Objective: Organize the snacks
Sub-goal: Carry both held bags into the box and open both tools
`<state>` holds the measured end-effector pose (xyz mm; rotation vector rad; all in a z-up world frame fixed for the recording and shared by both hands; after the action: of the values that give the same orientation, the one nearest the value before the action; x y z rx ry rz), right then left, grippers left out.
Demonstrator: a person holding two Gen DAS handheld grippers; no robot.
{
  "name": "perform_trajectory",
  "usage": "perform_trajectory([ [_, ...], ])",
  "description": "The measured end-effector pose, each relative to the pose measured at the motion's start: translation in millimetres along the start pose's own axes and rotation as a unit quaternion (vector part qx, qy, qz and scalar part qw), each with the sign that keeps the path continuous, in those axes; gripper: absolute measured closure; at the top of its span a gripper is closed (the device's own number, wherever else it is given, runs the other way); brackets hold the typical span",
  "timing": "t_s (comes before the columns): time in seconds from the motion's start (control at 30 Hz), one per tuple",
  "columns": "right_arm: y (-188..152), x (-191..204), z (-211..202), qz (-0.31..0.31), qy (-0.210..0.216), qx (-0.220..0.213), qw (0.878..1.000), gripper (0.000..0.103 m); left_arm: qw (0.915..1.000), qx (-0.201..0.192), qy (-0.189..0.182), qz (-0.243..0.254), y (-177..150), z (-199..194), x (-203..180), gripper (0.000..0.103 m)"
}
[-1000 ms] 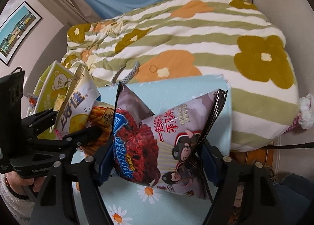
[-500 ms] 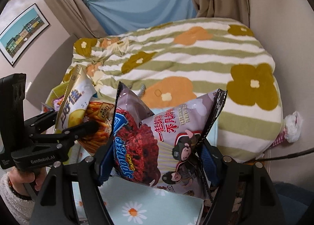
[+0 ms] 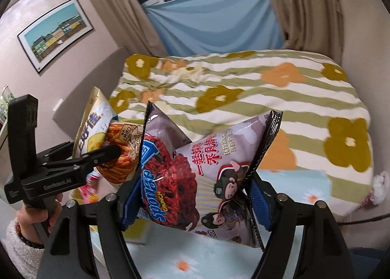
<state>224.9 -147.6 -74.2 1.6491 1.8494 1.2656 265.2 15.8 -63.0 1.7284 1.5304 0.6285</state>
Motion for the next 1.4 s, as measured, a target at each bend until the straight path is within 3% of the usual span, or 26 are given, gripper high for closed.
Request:
perform_trajectory([
  [0.2, 5.2, 66.4, 47.5, 0.001, 0.018, 0.004, 1.0, 0.031, 0.9996, 0.019, 0.016, -0.015, -0.2, 9.9, 83.7, 0.038],
  [0.37, -0.8, 101.6, 79.4, 0.008, 0.011, 0.015, 1.0, 0.031, 0.9985, 0.051, -0.004, -0.023, -4.9, 40.6, 124.3, 0.037],
  [0.43, -3.7, 109.5, 86.1, 0.012, 0.005, 0.019, 1.0, 0.031, 0.9982, 0.056, -0.006, -0.021, -5.1, 50.9, 129.5, 0.026],
  [0.47, -5.5, 112.5, 87.8, 0.013, 0.001, 0.021, 1.0, 0.031, 0.9981, 0.059, -0.001, -0.017, -6.4, 54.7, 132.5, 0.006],
  [0.5, -7.7, 114.9, 89.7, 0.014, -0.003, 0.023, 1.0, 0.031, 0.9983, 0.056, 0.006, -0.015, -6.7, 54.8, 134.9, 0.0],
  [0.9, -25.6, 138.4, 95.0, 0.013, -0.023, 0.039, 0.999, 0.03, 0.9992, 0.02, 0.012, -0.032, -17.6, -6.8, 166.5, 0.0],
  [1.27, -27.3, 174.4, 108.1, -0.008, 0.016, 0.055, 0.998, 0.026, 0.9981, 0.008, 0.047, -0.038, -31.5, -38.2, 195.2, 0.0],
  [1.33, -33.7, 178.5, 110.7, -0.003, 0.021, 0.053, 0.998, 0.022, 0.998, 0.008, 0.052, -0.035, -36.6, -41.5, 196.6, 0.0],
  [1.4, -41.5, 180.2, 111.0, 0.003, 0.023, 0.045, 0.999, 0.006, 0.9979, 0.01, 0.054, -0.032, -44.7, -44.2, 196.8, 0.0],
])
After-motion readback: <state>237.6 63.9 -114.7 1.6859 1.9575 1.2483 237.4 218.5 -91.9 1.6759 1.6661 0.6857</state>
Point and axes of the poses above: each gripper's, at about its wrist camera, not at the fingertips, and z roughly the way its jaws point, x to its left, y to its top, the point moved 2 cm from there along z, roughly the way its jaws point, and after that the axes turned 13 degrees about -x, right-handed, at the moved point
